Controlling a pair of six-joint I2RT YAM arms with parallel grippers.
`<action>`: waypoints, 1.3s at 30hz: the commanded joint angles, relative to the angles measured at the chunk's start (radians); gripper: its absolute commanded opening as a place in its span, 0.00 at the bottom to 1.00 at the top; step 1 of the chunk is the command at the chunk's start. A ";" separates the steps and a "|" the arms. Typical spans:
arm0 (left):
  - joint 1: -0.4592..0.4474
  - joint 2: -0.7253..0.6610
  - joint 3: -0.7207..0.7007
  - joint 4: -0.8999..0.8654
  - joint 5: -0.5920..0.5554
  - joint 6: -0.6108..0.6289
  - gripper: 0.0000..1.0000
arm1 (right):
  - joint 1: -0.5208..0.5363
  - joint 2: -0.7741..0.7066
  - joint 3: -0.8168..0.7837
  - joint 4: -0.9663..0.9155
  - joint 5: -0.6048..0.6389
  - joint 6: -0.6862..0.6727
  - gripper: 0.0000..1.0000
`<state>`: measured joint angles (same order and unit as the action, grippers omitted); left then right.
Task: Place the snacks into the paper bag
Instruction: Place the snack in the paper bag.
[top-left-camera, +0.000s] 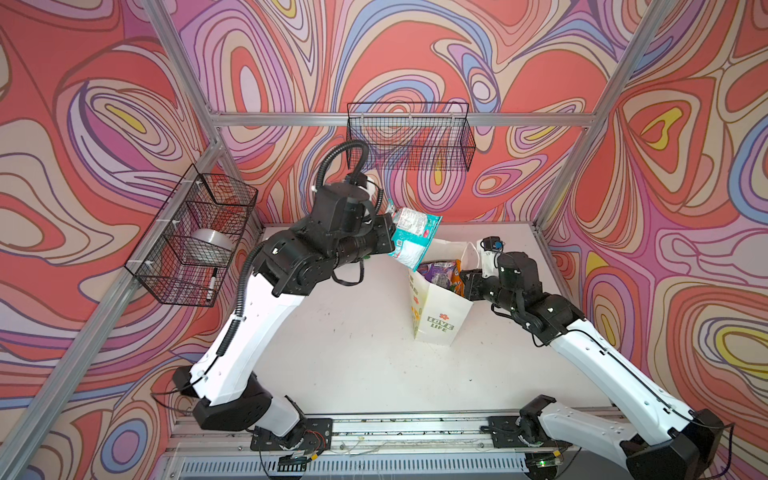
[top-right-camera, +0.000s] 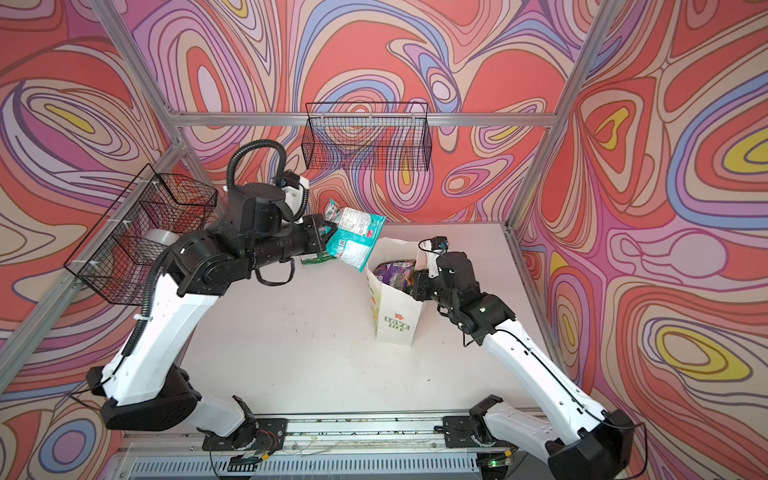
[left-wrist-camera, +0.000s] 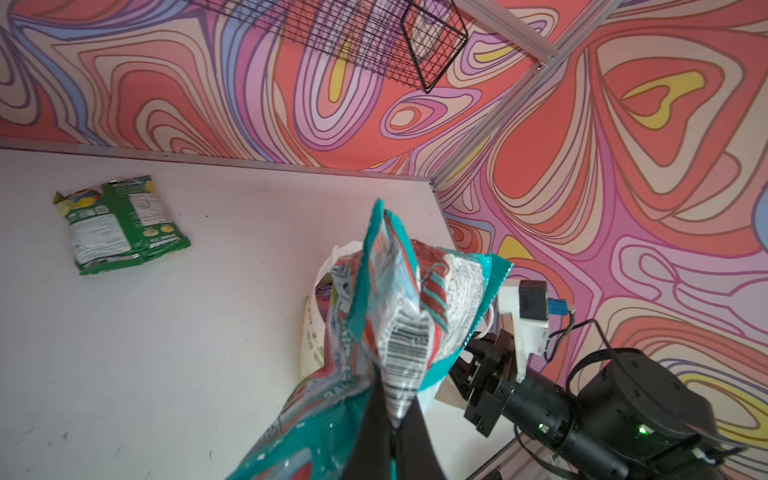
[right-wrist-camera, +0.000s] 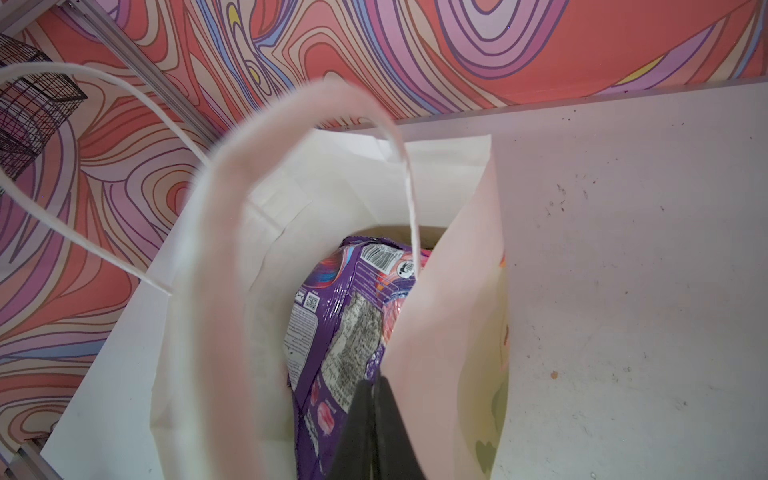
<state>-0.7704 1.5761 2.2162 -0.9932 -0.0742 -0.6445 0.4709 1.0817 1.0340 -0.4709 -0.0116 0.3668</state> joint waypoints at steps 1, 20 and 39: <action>-0.049 0.123 0.175 0.025 -0.009 0.054 0.00 | 0.003 0.011 -0.014 -0.024 0.021 -0.009 0.00; -0.111 0.436 0.300 0.146 -0.049 0.134 0.00 | 0.003 -0.014 -0.017 -0.029 0.041 -0.012 0.00; -0.109 0.379 0.100 0.164 -0.066 0.223 0.00 | 0.003 -0.009 -0.017 -0.028 0.038 -0.011 0.00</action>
<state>-0.8764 1.9648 2.2955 -0.8539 -0.1799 -0.4740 0.4721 1.0752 1.0336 -0.4839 0.0185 0.3668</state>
